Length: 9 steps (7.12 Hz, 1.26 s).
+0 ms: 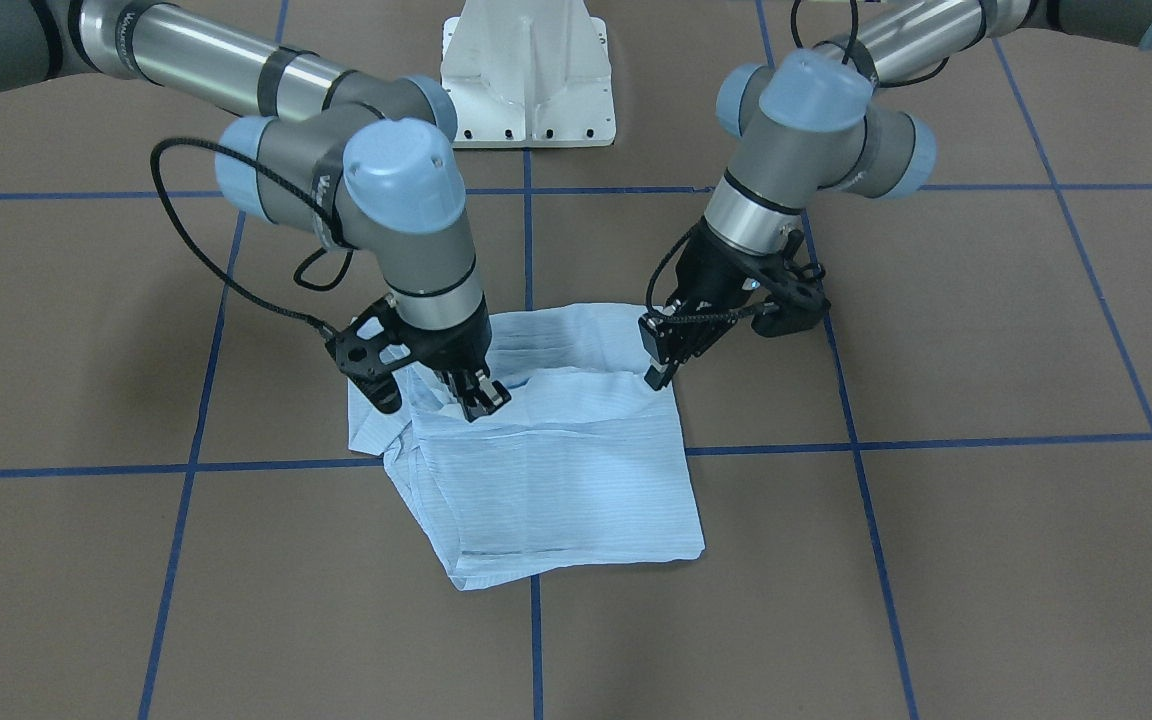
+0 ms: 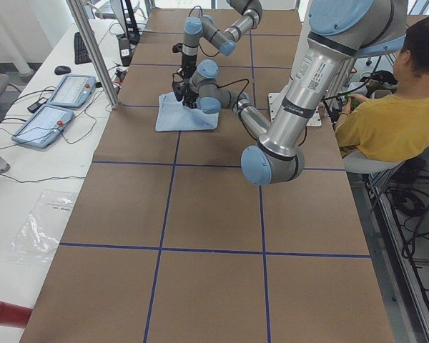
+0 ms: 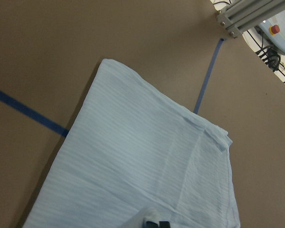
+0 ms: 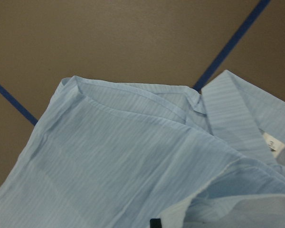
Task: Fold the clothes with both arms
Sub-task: 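Lift the near edge and fold it over onto the far edge with both grippers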
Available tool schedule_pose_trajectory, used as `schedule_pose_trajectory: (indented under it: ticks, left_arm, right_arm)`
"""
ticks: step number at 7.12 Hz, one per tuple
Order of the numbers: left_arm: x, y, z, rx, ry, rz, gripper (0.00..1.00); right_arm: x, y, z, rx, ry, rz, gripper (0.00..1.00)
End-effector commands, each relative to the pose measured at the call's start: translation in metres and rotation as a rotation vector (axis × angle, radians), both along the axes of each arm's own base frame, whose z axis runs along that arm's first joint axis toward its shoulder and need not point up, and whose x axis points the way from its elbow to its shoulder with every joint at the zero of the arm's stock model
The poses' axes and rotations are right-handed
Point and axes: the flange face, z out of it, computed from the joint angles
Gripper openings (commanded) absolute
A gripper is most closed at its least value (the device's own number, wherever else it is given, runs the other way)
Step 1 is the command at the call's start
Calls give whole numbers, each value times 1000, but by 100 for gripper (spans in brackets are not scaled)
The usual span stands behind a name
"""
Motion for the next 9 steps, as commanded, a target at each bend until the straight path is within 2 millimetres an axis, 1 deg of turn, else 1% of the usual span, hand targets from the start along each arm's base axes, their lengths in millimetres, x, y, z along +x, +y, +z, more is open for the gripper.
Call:
schedule_pose_trajectory:
  ticks: [1,2,3,4,5,6,7,8,9]
  left_arm:
    - [25,-33,35,10,-10,-6,0]
    - [33,-41,36,3,-22,-9,0]
    - [29,-51,41,9,-26,-21,0]
    - [23,-67,44,17,-35,-36,0]
    - [27,-81,48,15,-57,-40,0]
    - [25,-86,44,17,-55,-48,0]
    - [24,-91,46,19,-65,-49,0]
    - [28,-94,50,24,-80,-44,0]
    - [25,-98,52,43,-76,-47,0]
  right_arm:
    - [-19,-37,36,49,36,-80,0]
    - [-16,-43,42,64,47,-102,0]
    - [-14,-48,42,69,37,-105,0]
    - [-6,-62,42,71,-3,-114,0]
    - [-9,-72,41,64,-1,-115,0]
    - [-10,-77,46,71,-7,-112,0]
    - [-10,-79,49,71,-4,-113,0]
    - [-11,-80,49,77,-9,-111,0]
    - [-16,-83,46,87,-19,-114,0]
